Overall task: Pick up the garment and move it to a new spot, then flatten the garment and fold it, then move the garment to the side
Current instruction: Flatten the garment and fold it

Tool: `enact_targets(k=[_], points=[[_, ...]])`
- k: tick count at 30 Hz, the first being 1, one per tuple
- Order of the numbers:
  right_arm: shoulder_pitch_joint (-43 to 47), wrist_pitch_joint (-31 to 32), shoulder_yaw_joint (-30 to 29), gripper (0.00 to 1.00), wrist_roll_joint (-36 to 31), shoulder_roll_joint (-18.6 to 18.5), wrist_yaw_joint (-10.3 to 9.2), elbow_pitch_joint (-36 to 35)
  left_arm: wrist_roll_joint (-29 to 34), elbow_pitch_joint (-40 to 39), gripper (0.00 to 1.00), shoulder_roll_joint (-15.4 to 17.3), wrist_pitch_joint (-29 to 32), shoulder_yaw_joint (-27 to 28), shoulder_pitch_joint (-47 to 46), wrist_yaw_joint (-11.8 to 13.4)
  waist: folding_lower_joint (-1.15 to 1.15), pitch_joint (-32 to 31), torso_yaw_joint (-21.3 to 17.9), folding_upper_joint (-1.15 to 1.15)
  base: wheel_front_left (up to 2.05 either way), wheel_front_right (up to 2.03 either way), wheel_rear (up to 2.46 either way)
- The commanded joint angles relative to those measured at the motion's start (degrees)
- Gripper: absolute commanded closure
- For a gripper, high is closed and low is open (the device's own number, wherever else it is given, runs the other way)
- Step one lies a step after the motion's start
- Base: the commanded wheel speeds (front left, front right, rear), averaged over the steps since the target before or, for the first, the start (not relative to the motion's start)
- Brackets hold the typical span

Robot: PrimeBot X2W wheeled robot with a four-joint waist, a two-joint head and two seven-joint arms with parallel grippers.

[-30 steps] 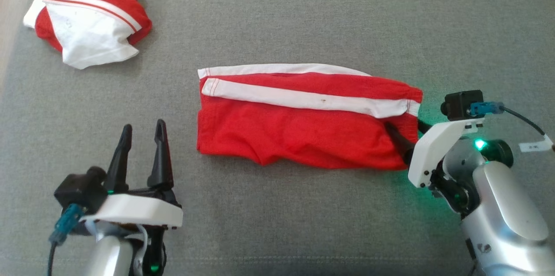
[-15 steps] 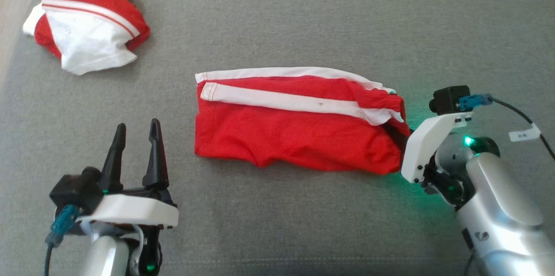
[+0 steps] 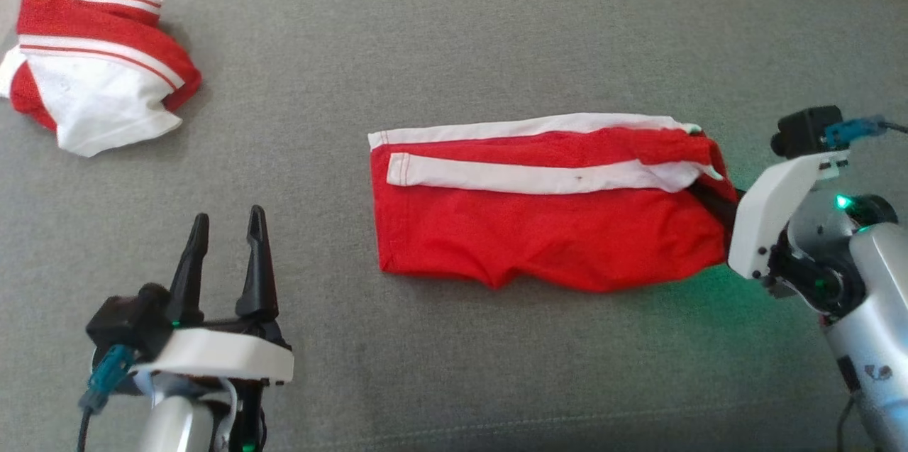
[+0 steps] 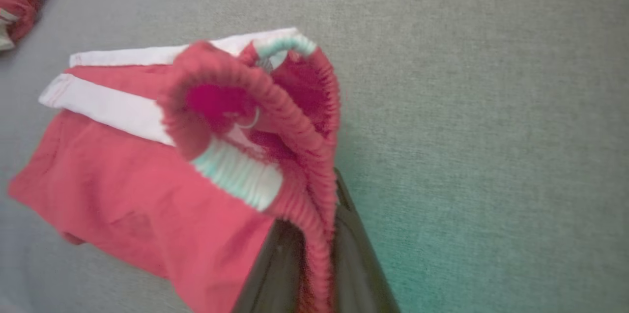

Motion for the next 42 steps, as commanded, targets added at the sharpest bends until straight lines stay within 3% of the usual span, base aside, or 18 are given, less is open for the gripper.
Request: enact_targets(k=[1,6,7,12,24,25,26,27,28,29,34,42], points=[[-0.7,0.4,0.5,1.0,1.0,-0.7,-0.05,-2.8,0.8,-2.0,0.0,0.5,-0.5,1.5,-1.3,-0.2,0.0,0.2,-0.2,0.0,0.0,0.0,0.0],[0.3,2.3,1.5,1.0,5.6,2.8,-0.05,-7.6,0.7,-1.8,0.0,0.7,-0.5,1.3,-1.8,-0.5,0.0,0.5,-0.1,0.0,0.0,0.0,0.0],[0.3,2.5,3.0,1.0,7.4,5.2,-0.05,-9.7,0.7,-1.7,0.0,0.8,-0.5,1.1,-2.2,-0.6,0.0,0.4,0.7,0.0,0.0,0.0,0.0],[-0.4,1.7,5.5,1.0,8.6,8.9,-0.05,-11.3,0.6,-1.3,0.0,0.7,-0.5,0.8,-2.5,-0.6,0.0,0.1,2.8,0.0,0.0,0.0,0.0],[-5.1,-4.0,7.2,1.0,5.1,16.5,-0.05,-2.0,0.1,-0.9,0.0,-0.4,-0.5,0.2,-3.3,-0.9,0.0,0.8,7.6,0.0,0.0,0.0,0.0],[-5.6,-4.5,7.3,0.89,4.8,17.0,-0.05,-0.9,0.0,-0.8,0.0,-0.5,-0.5,0.2,-3.3,-1.0,0.0,0.8,7.9,0.0,0.0,0.0,0.0],[-6.1,-5.2,7.3,0.62,4.7,17.5,-0.05,0.1,0.0,-0.7,0.0,-0.6,-0.5,0.2,-3.4,-1.0,0.0,0.9,8.1,0.0,0.0,0.0,0.0],[-6.1,-5.2,7.3,0.62,4.7,17.5,-0.05,0.1,0.0,-0.7,0.0,-0.6,-0.5,0.2,-3.4,-1.0,0.0,0.9,8.1,0.0,0.0,0.0,0.0],[-6.5,-5.8,7.4,0.15,4.6,17.9,-0.05,1.2,0.1,-0.6,0.0,-0.7,-0.5,0.2,-3.5,-1.1,0.0,0.9,8.3,0.0,0.0,0.0,0.0],[-6.8,-6.3,7.4,0.0,4.5,18.3,-0.05,2.1,0.1,-0.6,0.0,-0.8,-0.5,0.2,-3.5,-1.1,0.0,1.0,8.4,0.0,0.0,0.0,0.0],[-8.5,-9.7,8.6,0.0,5.3,19.5,-0.05,4.8,0.2,-0.3,0.0,-1.2,-0.5,0.3,-3.7,-1.2,0.0,1.1,8.8,0.0,0.0,0.0,0.0],[-9.7,-14.1,12.8,0.0,10.1,19.8,-0.05,3.4,0.6,-0.4,0.0,-1.6,-0.5,0.6,-3.8,-1.5,0.0,1.1,7.9,0.0,0.0,0.0,0.0]])
